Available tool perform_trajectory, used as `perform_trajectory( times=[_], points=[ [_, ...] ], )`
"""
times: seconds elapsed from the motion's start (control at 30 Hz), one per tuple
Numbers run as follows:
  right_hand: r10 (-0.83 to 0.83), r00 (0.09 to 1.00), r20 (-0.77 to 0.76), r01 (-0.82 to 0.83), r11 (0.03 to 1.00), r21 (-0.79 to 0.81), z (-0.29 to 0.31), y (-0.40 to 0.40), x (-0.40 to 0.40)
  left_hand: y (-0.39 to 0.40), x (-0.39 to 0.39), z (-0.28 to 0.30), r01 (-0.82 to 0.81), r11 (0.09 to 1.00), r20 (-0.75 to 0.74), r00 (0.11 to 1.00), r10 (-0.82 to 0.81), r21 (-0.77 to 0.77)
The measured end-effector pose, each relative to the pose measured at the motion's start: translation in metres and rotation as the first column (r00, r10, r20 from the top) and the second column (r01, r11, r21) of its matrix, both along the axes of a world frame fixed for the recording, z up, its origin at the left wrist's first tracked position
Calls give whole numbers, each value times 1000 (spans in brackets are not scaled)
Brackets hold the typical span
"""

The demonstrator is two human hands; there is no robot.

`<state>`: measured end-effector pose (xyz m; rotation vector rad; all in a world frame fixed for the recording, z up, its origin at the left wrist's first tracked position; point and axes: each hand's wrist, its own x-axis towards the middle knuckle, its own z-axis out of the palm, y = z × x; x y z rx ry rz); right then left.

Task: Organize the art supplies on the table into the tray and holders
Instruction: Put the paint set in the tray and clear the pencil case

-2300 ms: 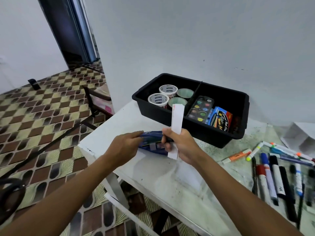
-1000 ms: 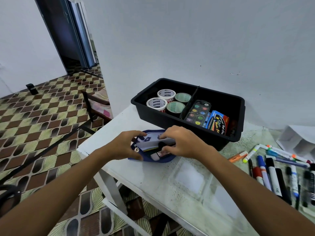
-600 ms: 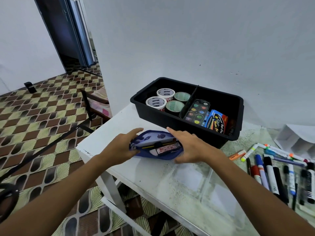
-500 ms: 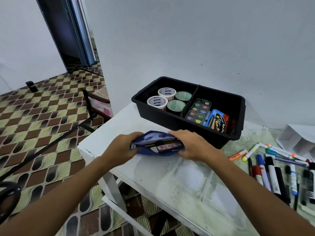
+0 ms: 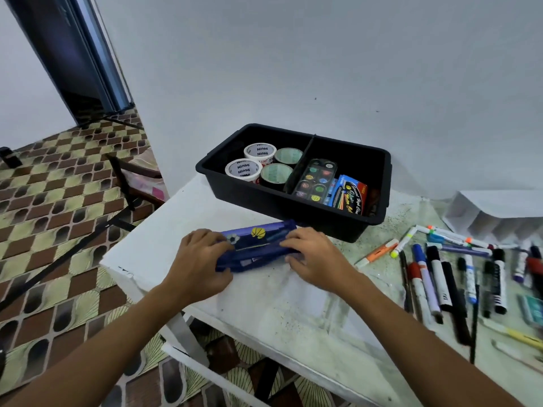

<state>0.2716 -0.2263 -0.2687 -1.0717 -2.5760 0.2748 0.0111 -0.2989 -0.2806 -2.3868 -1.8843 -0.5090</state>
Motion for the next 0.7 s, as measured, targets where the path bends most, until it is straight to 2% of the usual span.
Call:
perform_trajectory(
  times=[0.1, 0.17, 0.27, 0.37, 0.53, 0.7],
  points=[
    [-92, 987, -135, 99, 994, 44, -5, -22, 31, 7, 37, 7, 78, 996, 74, 994, -80, 32],
    [-172, 974, -148, 182, 982, 53, -10, -37, 54, 11, 70, 7, 180, 982, 121, 975, -185, 58],
    [-325, 937, -128, 335, 940, 66, -22, -60, 93, 13, 127, -1, 350, 937, 147, 926, -348, 16],
    [-440, 898, -24, 440, 893, 94, -34, -80, 121, 16, 172, -14, 461, 880, 127, 885, -447, -116],
    [-504, 863, 33, 501, 862, 74, -49, -97, 133, 29, 202, -32, 479, 816, 25, 866, -499, -324],
    [-456, 890, -9, 456, 890, 28, -53, -89, 129, 39, 196, -33, 481, 811, 101, 873, -476, -333]
  ],
)
